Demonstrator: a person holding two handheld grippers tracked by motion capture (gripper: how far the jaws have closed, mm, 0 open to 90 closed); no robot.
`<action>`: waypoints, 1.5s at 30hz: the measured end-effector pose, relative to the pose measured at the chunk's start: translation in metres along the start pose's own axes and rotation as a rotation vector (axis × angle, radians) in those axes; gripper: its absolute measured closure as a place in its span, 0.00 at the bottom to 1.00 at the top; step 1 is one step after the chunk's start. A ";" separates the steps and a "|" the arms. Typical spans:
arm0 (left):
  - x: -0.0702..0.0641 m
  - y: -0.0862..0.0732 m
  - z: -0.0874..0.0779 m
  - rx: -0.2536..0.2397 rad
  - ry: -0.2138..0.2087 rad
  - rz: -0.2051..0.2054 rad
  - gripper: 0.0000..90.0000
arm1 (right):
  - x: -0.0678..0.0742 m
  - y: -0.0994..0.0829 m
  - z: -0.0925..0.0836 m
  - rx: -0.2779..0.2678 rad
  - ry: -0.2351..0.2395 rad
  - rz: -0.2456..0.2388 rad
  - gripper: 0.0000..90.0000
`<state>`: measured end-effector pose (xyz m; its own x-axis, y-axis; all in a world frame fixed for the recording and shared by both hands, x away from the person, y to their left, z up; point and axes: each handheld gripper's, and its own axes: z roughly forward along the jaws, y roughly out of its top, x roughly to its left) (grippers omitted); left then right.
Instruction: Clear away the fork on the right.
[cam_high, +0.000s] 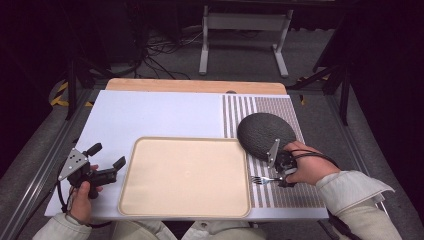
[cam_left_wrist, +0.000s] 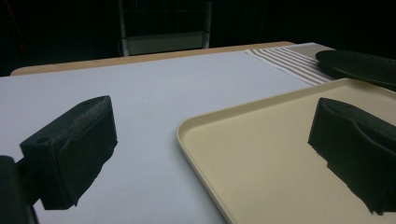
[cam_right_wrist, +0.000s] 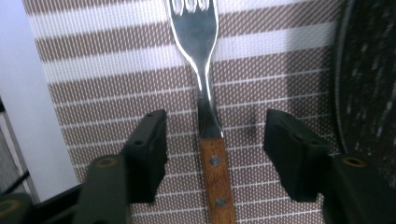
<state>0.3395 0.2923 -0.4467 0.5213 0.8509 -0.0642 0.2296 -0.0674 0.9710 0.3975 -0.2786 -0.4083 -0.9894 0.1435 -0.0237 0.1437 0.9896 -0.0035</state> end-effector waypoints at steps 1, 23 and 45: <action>0.000 0.000 0.000 0.000 0.000 0.000 0.02 | 0.000 0.000 0.001 0.020 0.001 -0.003 0.53; 0.000 0.000 0.000 0.001 0.000 -0.001 0.02 | 0.002 0.006 -0.001 0.105 0.010 -0.130 0.86; 0.000 -0.001 0.001 0.004 0.000 -0.003 0.02 | 0.003 0.013 -0.051 0.019 -0.070 -0.056 0.86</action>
<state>0.3403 0.2922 -0.4475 0.5204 0.8512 -0.0674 0.2347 -0.0667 0.9698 0.3953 -0.2645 -0.3573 -0.9919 0.0866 -0.0924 0.0893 0.9957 -0.0257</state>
